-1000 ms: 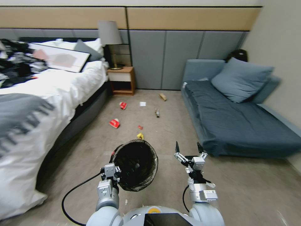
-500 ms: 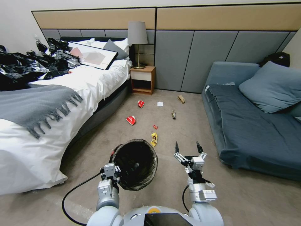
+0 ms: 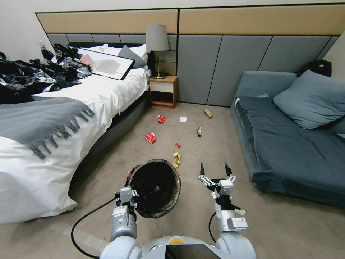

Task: Pick up the trash bin, then pick up the garbage from the floor and place it into the trash bin.

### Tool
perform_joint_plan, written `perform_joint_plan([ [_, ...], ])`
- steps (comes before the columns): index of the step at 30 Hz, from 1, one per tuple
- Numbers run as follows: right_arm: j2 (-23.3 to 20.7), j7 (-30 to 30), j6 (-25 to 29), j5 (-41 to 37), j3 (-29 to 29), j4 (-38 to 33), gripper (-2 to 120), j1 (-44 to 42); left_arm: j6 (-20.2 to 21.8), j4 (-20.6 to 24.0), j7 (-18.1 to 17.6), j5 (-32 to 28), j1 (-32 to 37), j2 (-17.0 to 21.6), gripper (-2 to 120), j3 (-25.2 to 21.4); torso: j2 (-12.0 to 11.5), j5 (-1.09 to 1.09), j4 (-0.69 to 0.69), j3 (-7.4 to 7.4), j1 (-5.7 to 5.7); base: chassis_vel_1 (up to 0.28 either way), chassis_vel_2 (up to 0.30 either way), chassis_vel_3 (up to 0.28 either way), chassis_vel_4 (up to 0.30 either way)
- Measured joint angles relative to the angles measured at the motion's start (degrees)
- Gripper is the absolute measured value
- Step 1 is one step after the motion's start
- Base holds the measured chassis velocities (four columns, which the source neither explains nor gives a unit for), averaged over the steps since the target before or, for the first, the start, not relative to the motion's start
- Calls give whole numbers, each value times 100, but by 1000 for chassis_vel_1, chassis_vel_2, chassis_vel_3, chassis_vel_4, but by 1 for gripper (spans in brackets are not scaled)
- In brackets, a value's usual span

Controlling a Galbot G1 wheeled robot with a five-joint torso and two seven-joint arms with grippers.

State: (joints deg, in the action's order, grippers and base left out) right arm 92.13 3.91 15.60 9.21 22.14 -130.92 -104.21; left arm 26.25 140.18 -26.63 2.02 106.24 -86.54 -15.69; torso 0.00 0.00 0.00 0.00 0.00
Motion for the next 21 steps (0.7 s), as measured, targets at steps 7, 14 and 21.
perform_joint_plan([
  [7, 0, -65, 51, -4, 6, 21, 100, 3, -9, -1, -4, 11, -8, 1, 1, 0, -1, 0, 0, 0, 0, 0, 0, 0, 0],
  [14, 0, -69, 68, -3, 11, 33, 100, -1, -10, -6, -17, 24, -12, 0, 1, 3, 0, 0, 0, 0, 0, -5, 11, 6, -6],
  [21, 0, -69, 69, -6, 8, 37, 100, -4, -14, -8, -19, 25, -13, 13, 1, 1, 0, 0, 0, 0, 0, -104, 101, 99, -88],
])
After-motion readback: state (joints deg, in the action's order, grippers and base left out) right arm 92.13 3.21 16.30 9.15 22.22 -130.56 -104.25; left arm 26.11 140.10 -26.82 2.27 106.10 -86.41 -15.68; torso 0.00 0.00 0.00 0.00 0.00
